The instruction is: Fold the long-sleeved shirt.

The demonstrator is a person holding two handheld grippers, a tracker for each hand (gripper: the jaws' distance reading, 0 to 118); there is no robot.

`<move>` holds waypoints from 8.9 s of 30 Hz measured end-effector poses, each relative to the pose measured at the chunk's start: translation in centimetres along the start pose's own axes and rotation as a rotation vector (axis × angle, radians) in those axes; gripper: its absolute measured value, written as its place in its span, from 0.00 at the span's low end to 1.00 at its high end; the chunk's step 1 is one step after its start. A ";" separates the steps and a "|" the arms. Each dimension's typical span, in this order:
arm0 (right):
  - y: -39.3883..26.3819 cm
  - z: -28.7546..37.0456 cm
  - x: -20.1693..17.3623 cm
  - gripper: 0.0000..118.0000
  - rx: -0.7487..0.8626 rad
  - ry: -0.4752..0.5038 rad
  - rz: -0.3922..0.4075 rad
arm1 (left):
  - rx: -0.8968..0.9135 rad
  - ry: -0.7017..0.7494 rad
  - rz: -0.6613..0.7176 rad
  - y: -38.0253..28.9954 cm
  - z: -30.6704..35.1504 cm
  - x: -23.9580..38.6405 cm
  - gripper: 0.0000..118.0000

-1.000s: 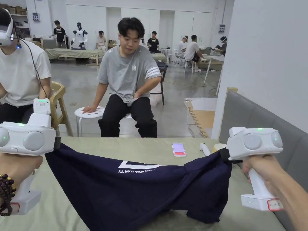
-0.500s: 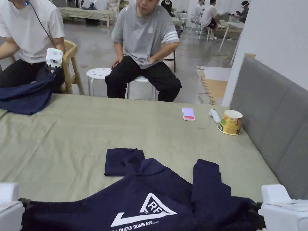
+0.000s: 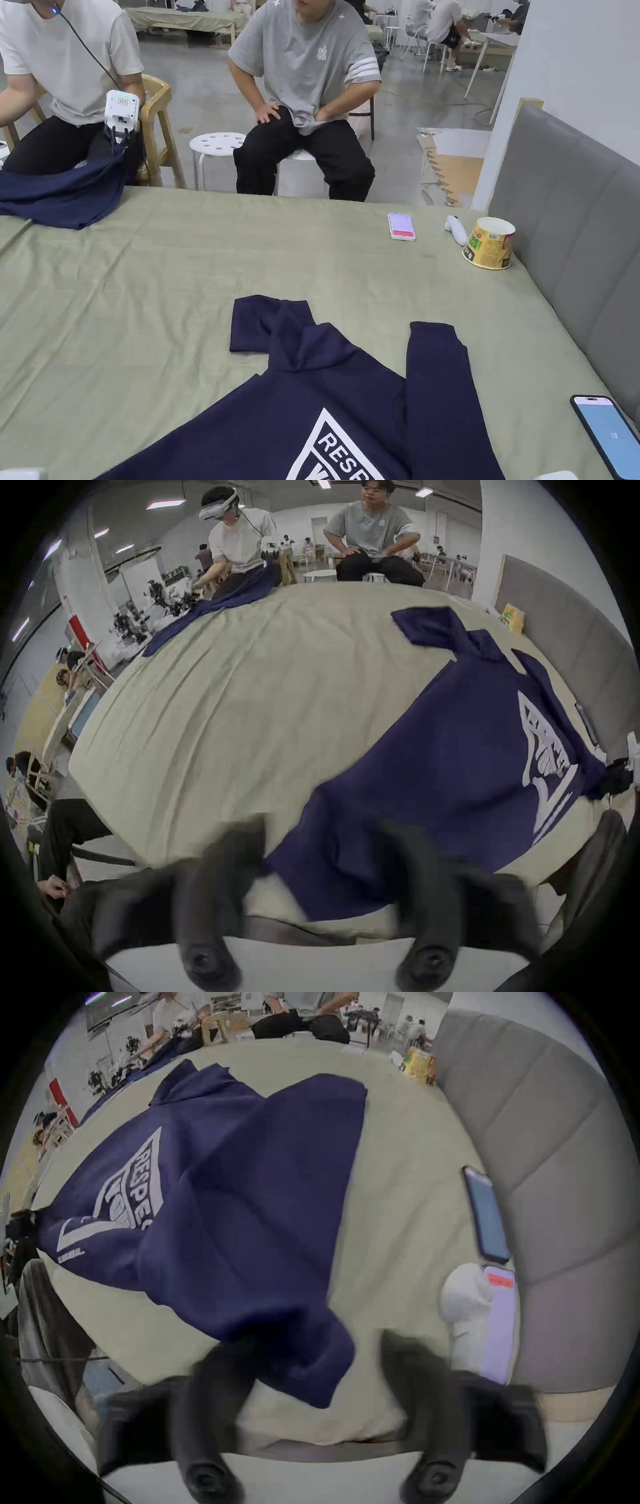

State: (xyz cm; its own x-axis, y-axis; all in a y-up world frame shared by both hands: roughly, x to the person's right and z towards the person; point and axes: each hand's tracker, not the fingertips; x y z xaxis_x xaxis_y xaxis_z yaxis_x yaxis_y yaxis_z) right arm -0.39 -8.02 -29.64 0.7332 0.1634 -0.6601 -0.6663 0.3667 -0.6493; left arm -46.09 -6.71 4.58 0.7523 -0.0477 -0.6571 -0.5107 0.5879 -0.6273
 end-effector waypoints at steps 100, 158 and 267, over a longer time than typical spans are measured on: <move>42.6 30.1 10.0 0.06 0.655 0.026 0.024 | 0.568 -0.122 -0.112 48.1 15.5 7.0 0.07; 41.9 8.8 8.6 0.06 0.600 -0.043 -0.263 | 0.512 0.004 -0.050 43.3 -1.0 13.8 0.07; 42.4 -2.3 -4.1 0.00 0.277 0.153 0.143 | 0.093 -0.258 0.007 5.8 -1.9 9.6 0.03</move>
State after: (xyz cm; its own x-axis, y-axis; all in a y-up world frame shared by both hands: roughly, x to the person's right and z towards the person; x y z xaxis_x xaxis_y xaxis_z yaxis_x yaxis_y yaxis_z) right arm -32.00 4.75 -55.35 0.5920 0.0996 -0.7998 -0.6835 0.5879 -0.4327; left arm -42.64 -5.27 -6.18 0.8361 0.1566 -0.5257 -0.4847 0.6596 -0.5744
